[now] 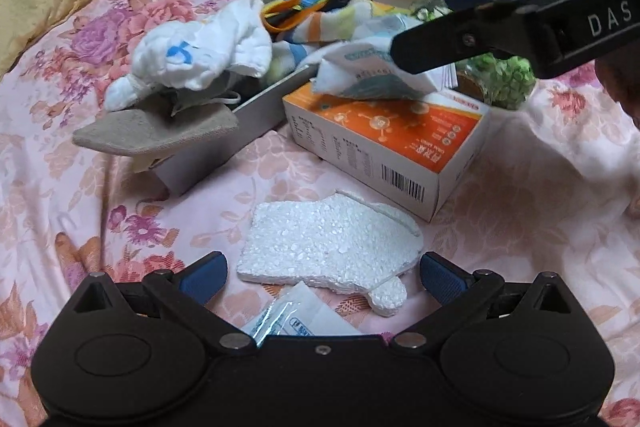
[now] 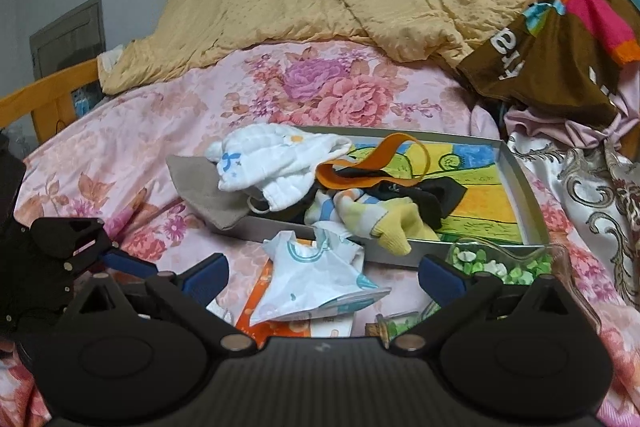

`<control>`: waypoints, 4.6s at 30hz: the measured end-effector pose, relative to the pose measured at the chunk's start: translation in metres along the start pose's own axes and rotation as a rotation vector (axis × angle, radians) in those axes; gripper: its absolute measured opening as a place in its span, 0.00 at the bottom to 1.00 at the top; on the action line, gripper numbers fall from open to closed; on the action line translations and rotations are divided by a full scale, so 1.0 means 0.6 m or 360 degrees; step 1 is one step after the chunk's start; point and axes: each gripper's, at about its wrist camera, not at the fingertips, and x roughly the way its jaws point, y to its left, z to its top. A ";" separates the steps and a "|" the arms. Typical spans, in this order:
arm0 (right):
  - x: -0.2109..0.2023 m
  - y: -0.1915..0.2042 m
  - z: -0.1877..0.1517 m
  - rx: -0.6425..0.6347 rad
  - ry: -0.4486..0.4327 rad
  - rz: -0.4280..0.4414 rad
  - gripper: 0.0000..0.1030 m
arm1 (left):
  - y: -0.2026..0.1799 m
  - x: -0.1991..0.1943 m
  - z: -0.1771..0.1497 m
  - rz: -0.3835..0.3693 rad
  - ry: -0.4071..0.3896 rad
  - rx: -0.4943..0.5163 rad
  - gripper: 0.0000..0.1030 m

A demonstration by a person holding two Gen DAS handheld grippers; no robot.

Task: Organize soft objects
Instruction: 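Grasp the white foam sheet with the left tool while the right tool grasps the white printed packet, then lift and carry the foam sheet and white packet over the painted tray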

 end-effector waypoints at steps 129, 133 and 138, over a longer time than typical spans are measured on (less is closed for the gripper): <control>0.029 -0.182 0.083 0.0233 -0.0048 -0.0242 0.59 | 0.040 -0.035 0.226 0.0142 -0.0642 -0.0562 0.94; 0.048 -0.206 0.079 0.0248 0.0003 -0.0265 0.59 | 0.037 0.000 0.259 0.0159 -0.0544 -0.0549 0.94; 0.067 -0.227 0.067 0.0270 0.0071 -0.0289 0.59 | 0.039 0.037 0.288 0.0162 -0.0458 -0.0583 0.94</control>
